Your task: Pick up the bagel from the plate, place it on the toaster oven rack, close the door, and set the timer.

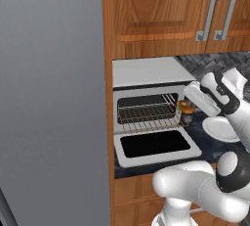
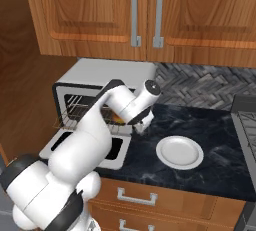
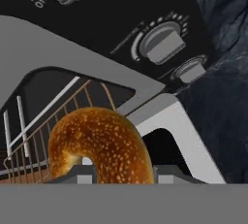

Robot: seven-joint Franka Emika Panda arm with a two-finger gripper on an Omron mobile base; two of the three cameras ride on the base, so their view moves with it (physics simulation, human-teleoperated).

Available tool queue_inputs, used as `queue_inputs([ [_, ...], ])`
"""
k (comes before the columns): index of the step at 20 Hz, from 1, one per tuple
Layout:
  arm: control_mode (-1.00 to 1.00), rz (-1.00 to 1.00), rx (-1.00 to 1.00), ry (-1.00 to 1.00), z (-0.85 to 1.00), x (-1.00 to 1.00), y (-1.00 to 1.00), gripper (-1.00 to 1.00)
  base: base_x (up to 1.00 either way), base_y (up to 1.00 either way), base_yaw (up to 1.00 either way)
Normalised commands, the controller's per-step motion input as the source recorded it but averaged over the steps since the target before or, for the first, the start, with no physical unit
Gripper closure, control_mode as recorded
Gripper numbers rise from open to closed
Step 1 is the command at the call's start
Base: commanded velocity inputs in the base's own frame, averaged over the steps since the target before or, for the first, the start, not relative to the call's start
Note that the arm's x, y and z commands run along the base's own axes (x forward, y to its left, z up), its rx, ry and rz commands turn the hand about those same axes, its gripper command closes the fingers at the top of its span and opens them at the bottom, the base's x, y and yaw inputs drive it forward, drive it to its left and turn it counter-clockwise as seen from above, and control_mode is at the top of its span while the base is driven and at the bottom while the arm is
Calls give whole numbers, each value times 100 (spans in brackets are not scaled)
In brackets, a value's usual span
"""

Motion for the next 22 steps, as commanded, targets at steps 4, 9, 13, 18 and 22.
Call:
queue_inputs([
  [4,-100,0,0,0,0,10,55,100,0,0,0],
  [9,-100,0,0,0,0,15,50,100,0,0,0],
  [13,-100,0,0,0,0,19,45,100,0,0,0],
  [18,-100,0,0,0,-11,29,31,100,0,0,0],
  [22,-100,0,0,0,-26,26,18,100,0,0,0],
])
